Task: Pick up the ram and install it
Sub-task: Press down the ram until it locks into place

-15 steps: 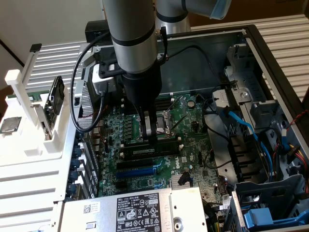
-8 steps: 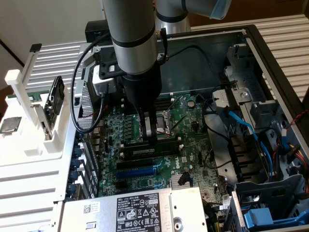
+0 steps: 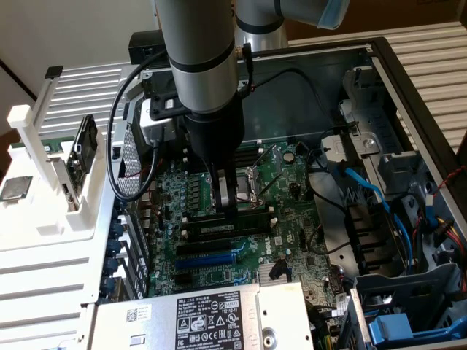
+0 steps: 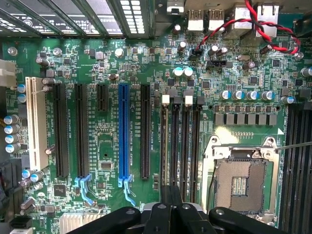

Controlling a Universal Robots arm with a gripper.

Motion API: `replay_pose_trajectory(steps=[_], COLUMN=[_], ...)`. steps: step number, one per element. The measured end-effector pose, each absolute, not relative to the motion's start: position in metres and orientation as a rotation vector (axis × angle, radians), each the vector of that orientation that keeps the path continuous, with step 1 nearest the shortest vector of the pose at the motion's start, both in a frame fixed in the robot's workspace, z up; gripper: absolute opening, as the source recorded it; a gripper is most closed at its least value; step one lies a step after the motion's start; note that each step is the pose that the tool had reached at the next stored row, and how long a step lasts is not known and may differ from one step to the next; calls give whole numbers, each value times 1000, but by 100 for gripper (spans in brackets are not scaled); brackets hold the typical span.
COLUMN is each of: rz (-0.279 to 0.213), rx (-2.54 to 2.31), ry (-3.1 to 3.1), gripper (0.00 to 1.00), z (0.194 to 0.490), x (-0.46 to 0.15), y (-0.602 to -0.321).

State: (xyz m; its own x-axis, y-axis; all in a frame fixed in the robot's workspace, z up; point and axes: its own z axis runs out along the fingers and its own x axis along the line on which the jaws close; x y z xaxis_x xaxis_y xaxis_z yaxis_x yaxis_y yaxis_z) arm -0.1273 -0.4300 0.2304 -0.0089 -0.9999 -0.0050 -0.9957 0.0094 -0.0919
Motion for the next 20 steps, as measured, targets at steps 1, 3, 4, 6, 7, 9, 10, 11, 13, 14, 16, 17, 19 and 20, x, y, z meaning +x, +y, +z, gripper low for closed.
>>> replay_pose_trajectory(steps=[1,3,4,6,7,9,10,11,13,14,16,17,19,20], rz=[-95,-93,-93,-93,-93,-93,-93,-93,-93,-93,-93,-93,-93,-93], rx=[-2162,-2163,-2163,-2163,-2163,-2163,-2163,-2163,-2163,-2163,-2163,-2163,-2163,-2163], ry=[2182,2183,2183,2183,2183,2183,2183,2183,2183,2183,2183,2183,2183,2183], gripper=[10,10,10,10,10,10,10,10,10,10,10,10,10,10], z=[230,230,230,230,230,230,229,229,229,229,229,229,228,228], x=[-127,-127,-127,-127,-127,-127,-127,-127,-127,-127,-127,-127,-127,-127], y=[-430,-430,-430,-430,-430,-430,-430,-430,-430,-430,-430,-430,-430,-430])
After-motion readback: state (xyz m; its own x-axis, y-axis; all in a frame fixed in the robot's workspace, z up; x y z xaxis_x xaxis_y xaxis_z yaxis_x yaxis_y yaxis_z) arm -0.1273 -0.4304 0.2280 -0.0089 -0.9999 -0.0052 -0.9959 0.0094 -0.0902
